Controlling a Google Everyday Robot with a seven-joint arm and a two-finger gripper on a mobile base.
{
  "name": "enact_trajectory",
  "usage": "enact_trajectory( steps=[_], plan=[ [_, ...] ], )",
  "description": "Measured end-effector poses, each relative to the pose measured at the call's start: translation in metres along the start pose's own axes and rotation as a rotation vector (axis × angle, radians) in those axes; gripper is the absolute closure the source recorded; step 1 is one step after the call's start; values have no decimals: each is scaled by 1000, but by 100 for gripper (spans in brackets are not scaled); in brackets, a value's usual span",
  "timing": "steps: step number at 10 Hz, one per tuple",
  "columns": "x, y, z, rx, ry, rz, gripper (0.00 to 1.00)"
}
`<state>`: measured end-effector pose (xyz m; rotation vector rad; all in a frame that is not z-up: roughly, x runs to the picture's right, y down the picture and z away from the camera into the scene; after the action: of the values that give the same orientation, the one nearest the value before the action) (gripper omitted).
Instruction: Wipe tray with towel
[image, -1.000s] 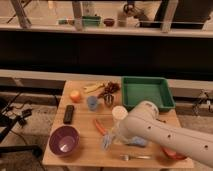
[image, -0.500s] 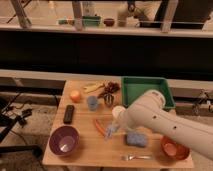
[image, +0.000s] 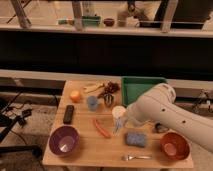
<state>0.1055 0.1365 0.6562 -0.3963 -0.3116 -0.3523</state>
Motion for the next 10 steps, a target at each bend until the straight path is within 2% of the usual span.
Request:
enact_trajectory(
  steps=[4, 7, 10],
  plan=[
    [7, -21, -40, 26, 58, -7, 97],
    [27, -38, -36, 16, 84, -4, 97],
    [30, -39, -35, 13, 84, 2, 97]
  ],
)
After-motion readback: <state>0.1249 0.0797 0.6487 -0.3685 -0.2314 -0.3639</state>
